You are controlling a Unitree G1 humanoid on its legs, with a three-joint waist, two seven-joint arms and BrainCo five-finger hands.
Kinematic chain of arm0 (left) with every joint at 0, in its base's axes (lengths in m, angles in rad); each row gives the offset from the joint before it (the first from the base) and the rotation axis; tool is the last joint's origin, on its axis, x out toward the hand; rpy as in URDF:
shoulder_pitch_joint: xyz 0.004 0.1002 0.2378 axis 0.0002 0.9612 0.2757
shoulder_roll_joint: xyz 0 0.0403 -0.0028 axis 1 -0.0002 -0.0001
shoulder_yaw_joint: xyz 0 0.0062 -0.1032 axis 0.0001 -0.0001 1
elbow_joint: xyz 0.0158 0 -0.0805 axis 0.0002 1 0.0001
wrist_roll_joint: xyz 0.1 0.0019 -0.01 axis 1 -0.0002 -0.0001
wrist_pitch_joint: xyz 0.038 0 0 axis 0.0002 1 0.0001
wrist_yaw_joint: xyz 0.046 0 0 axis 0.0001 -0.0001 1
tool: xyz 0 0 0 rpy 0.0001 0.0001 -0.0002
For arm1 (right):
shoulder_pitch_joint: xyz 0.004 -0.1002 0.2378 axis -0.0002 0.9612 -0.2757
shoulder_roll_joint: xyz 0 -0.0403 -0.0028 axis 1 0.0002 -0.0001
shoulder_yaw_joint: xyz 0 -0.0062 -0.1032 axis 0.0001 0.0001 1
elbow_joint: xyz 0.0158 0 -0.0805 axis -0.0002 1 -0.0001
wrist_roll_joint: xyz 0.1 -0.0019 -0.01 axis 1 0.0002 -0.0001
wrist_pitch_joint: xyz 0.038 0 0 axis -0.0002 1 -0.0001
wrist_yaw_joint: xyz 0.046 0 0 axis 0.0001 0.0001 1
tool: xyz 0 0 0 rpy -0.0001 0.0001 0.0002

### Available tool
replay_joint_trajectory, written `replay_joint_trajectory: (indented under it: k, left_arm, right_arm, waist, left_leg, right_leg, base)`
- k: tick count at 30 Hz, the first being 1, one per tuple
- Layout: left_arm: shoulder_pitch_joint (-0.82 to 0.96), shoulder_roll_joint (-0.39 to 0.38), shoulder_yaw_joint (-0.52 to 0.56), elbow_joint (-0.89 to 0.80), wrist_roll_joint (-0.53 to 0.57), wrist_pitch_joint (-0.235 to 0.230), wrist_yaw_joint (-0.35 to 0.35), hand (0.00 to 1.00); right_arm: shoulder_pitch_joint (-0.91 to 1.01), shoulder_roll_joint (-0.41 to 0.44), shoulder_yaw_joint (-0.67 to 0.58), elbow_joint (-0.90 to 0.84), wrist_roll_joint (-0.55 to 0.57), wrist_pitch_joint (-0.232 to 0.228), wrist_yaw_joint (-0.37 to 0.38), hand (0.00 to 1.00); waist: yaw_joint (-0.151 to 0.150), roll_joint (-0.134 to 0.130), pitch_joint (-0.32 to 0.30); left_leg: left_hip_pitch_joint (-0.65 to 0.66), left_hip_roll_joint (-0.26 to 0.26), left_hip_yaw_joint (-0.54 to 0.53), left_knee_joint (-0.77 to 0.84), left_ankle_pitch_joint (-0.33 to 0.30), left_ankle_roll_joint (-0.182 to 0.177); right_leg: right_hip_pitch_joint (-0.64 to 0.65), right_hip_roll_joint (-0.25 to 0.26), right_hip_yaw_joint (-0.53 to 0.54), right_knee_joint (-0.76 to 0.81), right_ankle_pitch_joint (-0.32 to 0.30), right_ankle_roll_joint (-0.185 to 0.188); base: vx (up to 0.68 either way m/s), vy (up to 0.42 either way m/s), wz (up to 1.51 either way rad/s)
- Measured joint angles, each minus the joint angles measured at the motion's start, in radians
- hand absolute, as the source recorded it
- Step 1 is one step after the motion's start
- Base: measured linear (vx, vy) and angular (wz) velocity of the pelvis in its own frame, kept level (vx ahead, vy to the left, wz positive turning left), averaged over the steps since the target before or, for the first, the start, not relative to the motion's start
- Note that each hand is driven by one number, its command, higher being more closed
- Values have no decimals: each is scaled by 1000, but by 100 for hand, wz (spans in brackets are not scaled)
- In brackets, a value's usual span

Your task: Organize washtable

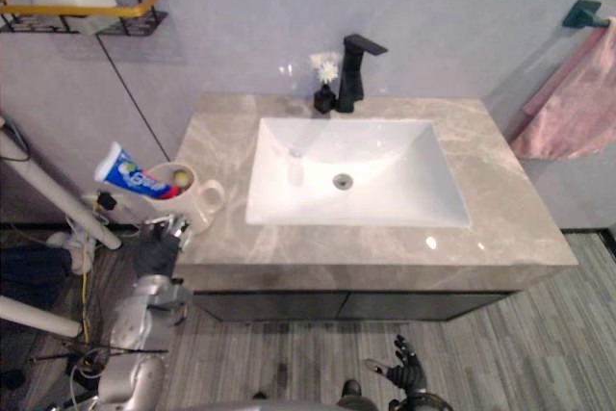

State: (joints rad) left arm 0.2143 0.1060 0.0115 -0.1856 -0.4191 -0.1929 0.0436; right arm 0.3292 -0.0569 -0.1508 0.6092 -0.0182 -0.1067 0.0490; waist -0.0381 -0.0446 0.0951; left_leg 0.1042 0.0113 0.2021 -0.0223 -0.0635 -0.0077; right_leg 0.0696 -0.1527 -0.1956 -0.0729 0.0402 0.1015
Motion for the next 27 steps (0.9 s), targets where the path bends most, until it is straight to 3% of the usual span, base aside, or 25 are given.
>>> replay_joint_trajectory:
  k: [27]
  left_arm:
    - [-120,98,-5,109,2,-9,-29,100]
  right_arm:
    - [-19,-36,-18,-46,-1,0,17,0]
  waist:
    - [-1,-13,54]
  left_leg:
    - [-21,5,36,4,-2,-3]
  right_leg:
    - [-40,5,35,1,11,0]
  base:
    - [-10,-10,-3]
